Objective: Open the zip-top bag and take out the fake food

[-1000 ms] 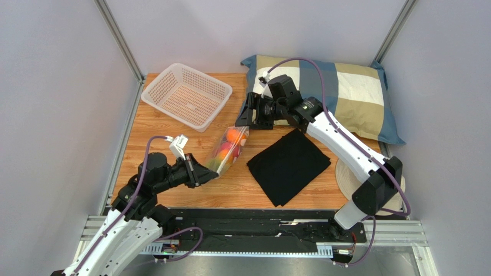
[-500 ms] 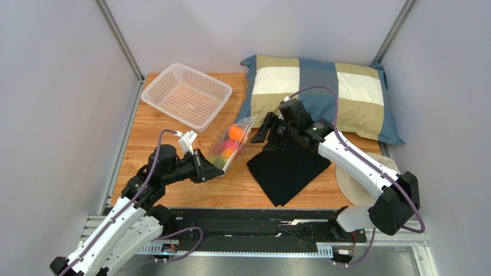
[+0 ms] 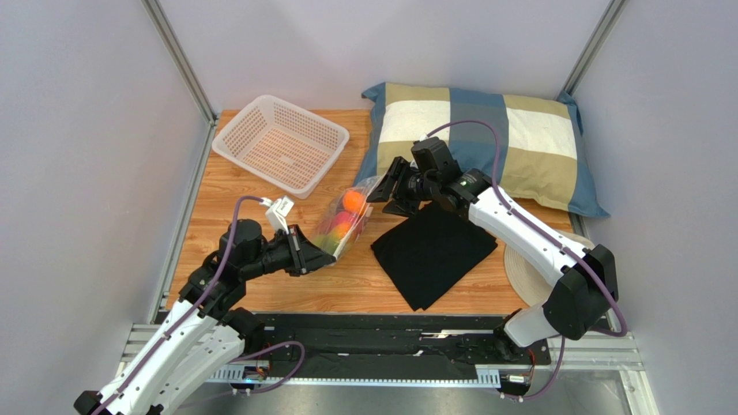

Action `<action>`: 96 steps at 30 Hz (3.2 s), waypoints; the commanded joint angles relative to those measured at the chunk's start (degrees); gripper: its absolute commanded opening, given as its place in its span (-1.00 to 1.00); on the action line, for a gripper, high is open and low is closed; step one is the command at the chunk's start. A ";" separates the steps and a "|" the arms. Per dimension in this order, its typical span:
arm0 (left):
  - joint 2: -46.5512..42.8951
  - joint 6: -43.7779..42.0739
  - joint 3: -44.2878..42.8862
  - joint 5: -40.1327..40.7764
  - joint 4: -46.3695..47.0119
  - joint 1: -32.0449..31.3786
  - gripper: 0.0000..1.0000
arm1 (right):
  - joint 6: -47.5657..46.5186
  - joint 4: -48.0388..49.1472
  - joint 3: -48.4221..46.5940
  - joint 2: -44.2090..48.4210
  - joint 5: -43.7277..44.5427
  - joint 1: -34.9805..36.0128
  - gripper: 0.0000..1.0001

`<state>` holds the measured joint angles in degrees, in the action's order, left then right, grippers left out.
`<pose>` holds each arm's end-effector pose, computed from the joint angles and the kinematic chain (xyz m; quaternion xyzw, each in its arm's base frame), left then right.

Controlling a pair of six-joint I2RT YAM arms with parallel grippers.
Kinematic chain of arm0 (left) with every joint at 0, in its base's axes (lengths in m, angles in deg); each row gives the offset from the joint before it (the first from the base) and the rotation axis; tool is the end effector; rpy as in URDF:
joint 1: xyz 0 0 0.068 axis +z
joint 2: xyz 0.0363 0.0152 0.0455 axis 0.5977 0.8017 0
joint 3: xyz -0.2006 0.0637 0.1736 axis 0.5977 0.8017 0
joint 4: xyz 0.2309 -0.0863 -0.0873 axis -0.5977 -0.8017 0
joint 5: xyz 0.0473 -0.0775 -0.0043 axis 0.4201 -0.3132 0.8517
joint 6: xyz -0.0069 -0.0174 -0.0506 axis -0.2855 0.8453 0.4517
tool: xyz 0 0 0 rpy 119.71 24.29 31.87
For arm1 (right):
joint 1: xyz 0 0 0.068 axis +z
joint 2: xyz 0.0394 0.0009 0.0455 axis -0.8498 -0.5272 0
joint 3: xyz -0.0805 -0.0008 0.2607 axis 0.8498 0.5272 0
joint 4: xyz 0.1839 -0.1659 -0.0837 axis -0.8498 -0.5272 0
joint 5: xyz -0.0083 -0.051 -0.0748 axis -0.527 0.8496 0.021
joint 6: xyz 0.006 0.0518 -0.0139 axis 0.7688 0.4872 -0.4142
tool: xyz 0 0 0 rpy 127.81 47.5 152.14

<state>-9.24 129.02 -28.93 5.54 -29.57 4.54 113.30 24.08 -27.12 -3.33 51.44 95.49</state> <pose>0.1051 -0.0839 0.2890 -0.0024 0.8229 -0.4877 0.2916 0.2523 0.2032 0.3211 0.1150 0.9053 0.3662 0.1820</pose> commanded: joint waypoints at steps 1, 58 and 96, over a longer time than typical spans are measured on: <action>-0.24 -1.07 -1.12 -0.74 1.78 -0.18 -1.00 | 1.53 2.95 -1.42 -1.29 -0.85 -0.03 0.06; 17.96 -10.39 -12.48 29.93 -21.78 3.69 -1.00 | -21.50 -21.16 -29.12 -17.10 -8.38 11.48 -1.00; 26.39 19.23 -20.73 16.67 -32.06 2.63 0.29 | -21.33 -22.54 -37.19 -23.97 -11.67 12.53 -1.00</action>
<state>17.34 144.82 -48.17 22.96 -59.26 7.52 91.18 -0.44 -63.92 -29.93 40.40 107.35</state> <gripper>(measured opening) 0.633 0.010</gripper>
